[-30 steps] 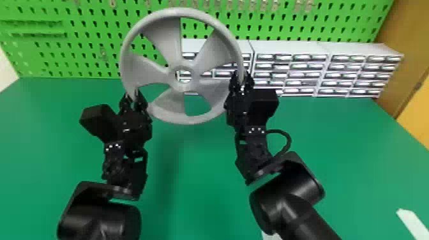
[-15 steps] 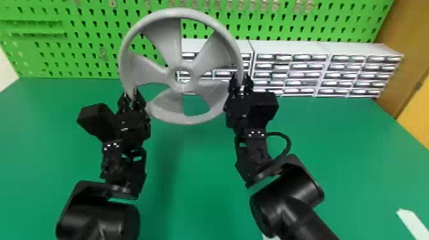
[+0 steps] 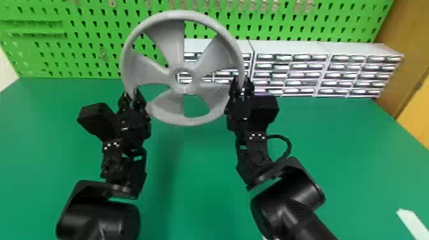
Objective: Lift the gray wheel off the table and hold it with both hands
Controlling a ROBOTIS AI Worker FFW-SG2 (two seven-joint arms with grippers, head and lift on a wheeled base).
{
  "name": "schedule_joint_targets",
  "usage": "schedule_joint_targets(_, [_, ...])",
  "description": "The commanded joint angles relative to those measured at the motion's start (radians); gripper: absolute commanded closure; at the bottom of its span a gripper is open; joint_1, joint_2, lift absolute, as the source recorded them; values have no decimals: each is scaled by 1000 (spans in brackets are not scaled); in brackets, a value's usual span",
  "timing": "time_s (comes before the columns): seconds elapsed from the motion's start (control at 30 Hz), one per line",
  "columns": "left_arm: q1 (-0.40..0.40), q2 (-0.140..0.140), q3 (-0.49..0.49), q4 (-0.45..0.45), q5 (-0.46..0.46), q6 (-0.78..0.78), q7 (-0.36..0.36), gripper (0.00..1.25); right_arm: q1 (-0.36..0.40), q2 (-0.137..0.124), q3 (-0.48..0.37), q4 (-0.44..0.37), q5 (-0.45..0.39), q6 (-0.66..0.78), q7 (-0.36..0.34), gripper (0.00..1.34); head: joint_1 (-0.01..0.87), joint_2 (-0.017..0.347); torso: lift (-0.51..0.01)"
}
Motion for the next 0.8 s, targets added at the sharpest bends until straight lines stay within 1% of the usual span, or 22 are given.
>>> schedule_joint_targets(0.0, [-1,0,-3,1,-5,7,-1,958,0,0,0,2,0,1,0,1124,711,15,-98])
schedule_joint_targets(0.53, [-2,2,2,-21,-12,53,-1,958,3,-3,3,5,0,4,0,1124,711,15,-98])
schedule_joint_targets(0.77, [-4,2,8,-27,-14,76,-17,958,6,-5,1,8,0,6,0,1124,711,15,-98])
